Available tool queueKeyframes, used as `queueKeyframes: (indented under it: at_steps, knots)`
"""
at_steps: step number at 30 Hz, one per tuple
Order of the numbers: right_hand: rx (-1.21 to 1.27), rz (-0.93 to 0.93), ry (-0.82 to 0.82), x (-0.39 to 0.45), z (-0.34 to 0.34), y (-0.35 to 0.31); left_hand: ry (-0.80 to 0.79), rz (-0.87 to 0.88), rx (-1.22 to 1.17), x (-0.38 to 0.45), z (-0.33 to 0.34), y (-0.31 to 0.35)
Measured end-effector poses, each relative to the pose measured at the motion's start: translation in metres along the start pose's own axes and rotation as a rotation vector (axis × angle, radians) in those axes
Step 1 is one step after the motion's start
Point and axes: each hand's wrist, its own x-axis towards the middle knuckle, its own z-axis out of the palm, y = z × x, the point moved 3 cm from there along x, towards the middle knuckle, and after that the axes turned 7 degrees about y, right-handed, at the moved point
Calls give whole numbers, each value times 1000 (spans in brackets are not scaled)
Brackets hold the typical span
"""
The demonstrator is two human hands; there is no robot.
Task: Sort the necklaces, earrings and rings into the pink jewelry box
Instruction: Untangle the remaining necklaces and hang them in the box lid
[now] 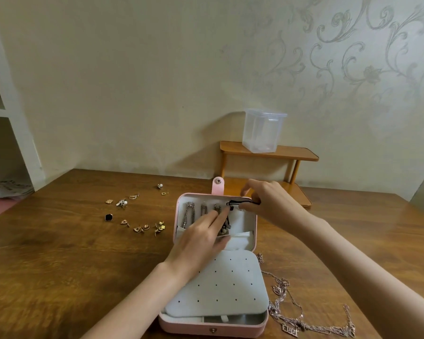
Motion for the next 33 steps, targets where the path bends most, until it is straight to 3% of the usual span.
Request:
queueKeyframes:
  at_steps: [9, 14, 21, 25, 29, 33]
  knots:
    - [-48, -67, 208, -11, 9, 3, -47, 10, -2, 1, 2, 1]
    - [10, -167, 141, -3, 9, -7, -69, -52, -102, 2, -2, 1]
    - [81, -197, -73, 15, 10, -31, -98, 52, -57, 3, 5, 5]
    - [17, -219, -157, 25, 10, -43, -29, 64, 3, 1, 8, 3]
    - [-77, -188, -92, 34, -6, -43, -13, 65, 39, 1, 6, 4]
    - [-227, -106, -62, 19, -23, -21, -67, 48, -105, 2, 2, 3]
